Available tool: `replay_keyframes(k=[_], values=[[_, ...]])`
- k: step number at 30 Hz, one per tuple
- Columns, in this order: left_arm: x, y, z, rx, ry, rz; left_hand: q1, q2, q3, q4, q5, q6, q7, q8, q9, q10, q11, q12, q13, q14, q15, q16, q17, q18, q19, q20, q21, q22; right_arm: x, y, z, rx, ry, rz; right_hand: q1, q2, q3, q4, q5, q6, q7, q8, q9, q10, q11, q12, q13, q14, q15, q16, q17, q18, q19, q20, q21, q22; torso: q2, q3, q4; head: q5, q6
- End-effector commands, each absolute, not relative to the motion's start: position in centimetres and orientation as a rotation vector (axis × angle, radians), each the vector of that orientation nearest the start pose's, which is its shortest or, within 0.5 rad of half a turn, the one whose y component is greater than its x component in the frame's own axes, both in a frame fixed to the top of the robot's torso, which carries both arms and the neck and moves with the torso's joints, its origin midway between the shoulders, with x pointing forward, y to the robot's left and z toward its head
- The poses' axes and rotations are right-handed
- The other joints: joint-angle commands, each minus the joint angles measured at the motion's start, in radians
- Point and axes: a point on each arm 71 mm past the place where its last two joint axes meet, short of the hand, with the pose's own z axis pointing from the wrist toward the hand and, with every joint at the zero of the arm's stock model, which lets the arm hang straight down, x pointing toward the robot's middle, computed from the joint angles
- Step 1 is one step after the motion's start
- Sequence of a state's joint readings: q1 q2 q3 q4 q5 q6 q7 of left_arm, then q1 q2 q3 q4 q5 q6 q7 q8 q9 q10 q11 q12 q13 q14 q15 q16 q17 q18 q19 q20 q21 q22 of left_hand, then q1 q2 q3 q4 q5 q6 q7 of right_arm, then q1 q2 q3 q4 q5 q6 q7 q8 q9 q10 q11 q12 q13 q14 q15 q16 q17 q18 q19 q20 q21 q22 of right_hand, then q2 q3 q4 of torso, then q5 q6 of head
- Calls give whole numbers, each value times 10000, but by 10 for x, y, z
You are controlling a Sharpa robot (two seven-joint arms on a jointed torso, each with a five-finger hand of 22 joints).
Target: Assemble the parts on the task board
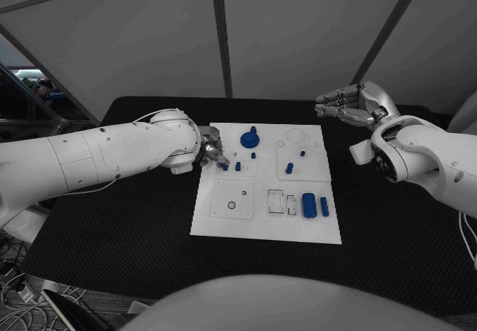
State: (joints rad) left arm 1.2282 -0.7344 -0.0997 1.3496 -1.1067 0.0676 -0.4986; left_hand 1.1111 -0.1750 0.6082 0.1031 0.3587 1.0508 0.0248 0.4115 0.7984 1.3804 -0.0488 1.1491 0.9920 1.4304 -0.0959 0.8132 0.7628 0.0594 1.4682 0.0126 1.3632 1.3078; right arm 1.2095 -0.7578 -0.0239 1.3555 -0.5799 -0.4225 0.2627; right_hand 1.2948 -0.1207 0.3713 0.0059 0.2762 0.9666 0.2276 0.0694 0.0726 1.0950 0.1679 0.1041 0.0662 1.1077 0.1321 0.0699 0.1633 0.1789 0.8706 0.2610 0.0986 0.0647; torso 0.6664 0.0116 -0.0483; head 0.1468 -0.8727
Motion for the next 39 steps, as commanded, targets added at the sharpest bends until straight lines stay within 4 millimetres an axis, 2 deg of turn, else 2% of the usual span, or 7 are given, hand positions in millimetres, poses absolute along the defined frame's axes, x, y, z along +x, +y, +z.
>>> replay_keyframes(k=[1,28,39], values=[[505,216,-241,-2048,22743,-3015,-43,46,1474,-1552,50,44,7,56,6,60,0,-67,-17,25,-57,29,7,-39,310,-62,56,264,522,-211,-173,5766,14839,11779,33,65,-43,-5,36,-80,11,-14,10,-52,-11,42,-11,-57,-10,42,-17,69,48,51,-40,12,-1,5,-10,-1,1],[508,219,-244,-1582,22921,-2498,-91,19,1478,-1578,170,82,-16,91,48,101,-20,-67,-19,27,-68,34,13,-57,339,-71,125,349,523,-211,-173,5768,14850,11777,41,67,-40,-10,75,-81,11,-12,11,-60,-11,55,-12,-58,-10,46,-23,68,56,51,-54,13,1,2,-1,-30,1],[508,212,-244,-1513,22953,-2612,-112,15,1478,-1578,202,94,-22,102,59,109,-24,-77,-33,27,-71,33,12,-51,334,-74,106,327,523,-210,-173,5760,14856,11795,41,67,-40,-10,75,-81,11,-12,11,-60,-11,55,-12,-58,-10,46,-23,68,56,51,-54,13,1,6,-8,-23,1]])
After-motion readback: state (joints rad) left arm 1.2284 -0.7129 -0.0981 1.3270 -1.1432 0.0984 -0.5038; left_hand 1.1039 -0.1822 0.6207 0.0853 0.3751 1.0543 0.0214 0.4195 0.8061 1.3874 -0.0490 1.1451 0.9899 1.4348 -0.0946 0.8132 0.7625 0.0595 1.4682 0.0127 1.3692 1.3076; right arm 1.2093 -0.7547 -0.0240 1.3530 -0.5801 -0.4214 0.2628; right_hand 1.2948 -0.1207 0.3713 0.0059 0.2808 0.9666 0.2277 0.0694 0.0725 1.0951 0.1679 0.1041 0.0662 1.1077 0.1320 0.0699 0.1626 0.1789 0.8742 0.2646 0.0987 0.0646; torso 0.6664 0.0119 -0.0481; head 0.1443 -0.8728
